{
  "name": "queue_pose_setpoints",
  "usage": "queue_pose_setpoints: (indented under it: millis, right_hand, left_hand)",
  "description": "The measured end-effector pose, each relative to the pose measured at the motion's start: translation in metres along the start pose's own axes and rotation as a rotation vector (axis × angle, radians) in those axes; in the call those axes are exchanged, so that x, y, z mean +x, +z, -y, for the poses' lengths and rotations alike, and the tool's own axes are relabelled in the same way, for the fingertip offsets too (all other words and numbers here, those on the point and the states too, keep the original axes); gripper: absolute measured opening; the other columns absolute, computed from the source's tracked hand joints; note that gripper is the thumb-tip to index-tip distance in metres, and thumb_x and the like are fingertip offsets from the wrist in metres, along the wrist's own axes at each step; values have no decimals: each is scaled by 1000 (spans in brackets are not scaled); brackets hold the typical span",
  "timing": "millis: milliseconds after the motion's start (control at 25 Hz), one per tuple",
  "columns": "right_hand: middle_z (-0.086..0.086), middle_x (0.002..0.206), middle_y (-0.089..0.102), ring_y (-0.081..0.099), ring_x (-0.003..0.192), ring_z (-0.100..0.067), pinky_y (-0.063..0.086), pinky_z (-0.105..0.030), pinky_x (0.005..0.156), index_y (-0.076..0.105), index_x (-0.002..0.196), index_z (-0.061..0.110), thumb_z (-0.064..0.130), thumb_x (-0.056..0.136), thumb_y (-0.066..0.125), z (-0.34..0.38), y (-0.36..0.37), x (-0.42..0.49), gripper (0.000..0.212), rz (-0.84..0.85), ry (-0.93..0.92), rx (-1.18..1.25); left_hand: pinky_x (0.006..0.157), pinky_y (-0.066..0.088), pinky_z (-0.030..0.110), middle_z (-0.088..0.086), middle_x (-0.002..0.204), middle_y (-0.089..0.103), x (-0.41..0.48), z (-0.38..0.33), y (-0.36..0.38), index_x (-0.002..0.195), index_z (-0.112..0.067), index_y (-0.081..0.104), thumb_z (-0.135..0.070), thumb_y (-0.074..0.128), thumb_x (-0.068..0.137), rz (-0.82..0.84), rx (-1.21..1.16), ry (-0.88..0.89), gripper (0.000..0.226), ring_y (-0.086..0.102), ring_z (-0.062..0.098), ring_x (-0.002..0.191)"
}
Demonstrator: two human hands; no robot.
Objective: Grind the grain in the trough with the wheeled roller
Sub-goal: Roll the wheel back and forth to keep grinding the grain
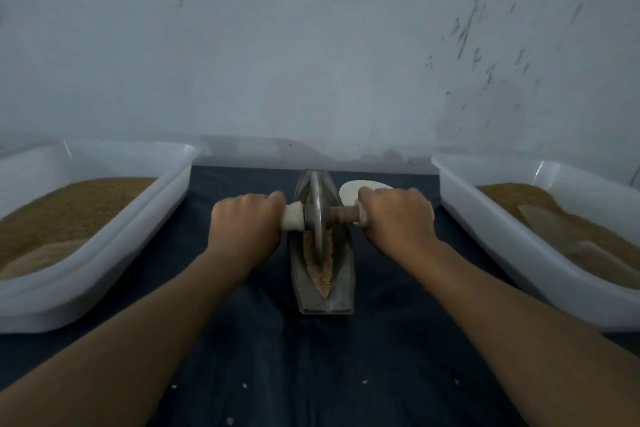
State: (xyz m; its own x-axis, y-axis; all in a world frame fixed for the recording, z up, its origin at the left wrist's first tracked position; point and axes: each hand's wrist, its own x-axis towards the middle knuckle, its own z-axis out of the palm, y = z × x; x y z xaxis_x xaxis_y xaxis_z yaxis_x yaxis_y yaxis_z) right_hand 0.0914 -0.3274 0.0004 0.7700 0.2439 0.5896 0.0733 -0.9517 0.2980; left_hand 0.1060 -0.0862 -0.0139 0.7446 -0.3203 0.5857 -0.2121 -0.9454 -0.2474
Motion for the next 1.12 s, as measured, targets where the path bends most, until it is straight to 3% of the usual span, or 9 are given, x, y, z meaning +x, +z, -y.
queue_pose_setpoints:
  millis: [120,280,440,640,840,960,1040,1120]
  right_hand:
    - [5,66,58,35,53,-21,26,-32,58,45,79,29,25,76,72,-4,-24,-10,28,25,-91,-23]
    - [6,56,54,29,47,-18,23,-29,52,54,73,26,27,64,81,-5,-36,-19,29,-43,-108,-35]
    - [2,57,55,47,45,-27,24,-28,51,49,69,22,26,67,78,-5,-4,-20,30,-100,-25,30]
    - [-1,53,52,42,42,-25,19,-25,50,56,68,17,27,71,76,-8,35,25,22,-218,15,-22]
    - [-2,56,56,45,45,-27,23,-29,53,60,72,17,27,82,60,-12,64,48,15,-339,24,21]
    - [-1,59,55,47,48,-27,20,-29,53,55,73,19,32,77,66,-12,67,34,18,-304,74,43]
    - [1,62,56,49,51,-25,21,-30,57,53,74,22,38,71,75,-10,58,22,27,-224,76,57]
    - [2,61,56,51,51,-26,24,-30,57,52,73,23,31,67,80,-5,42,10,30,-163,68,73]
  left_hand:
    - [48,24,28,-8,62,38,-15,9,-13,74,-30,38,-38,57,83,120,-95,-7,23,36,16,52]
    - [51,31,29,-10,68,46,-20,22,-26,74,-35,46,-45,54,75,239,-194,-1,14,43,15,56]
    - [45,10,22,-10,55,32,-8,11,-13,67,-29,40,-38,66,72,4,22,49,28,20,13,42]
    - [47,20,23,0,53,49,23,5,33,65,-20,40,-20,72,72,-133,-11,-34,32,45,26,42]
    - [50,15,20,1,51,43,40,8,53,64,-19,35,-20,73,70,-238,-39,-43,38,31,19,43]
    - [52,9,21,4,49,45,44,5,43,64,-19,35,-17,72,66,-251,20,-7,37,28,18,42]
    - [51,12,24,3,50,47,40,1,34,64,-20,35,-15,73,65,-229,30,17,38,37,22,40]
    - [50,15,25,1,51,47,29,0,25,64,-20,36,-16,75,64,-194,26,34,39,43,24,41]
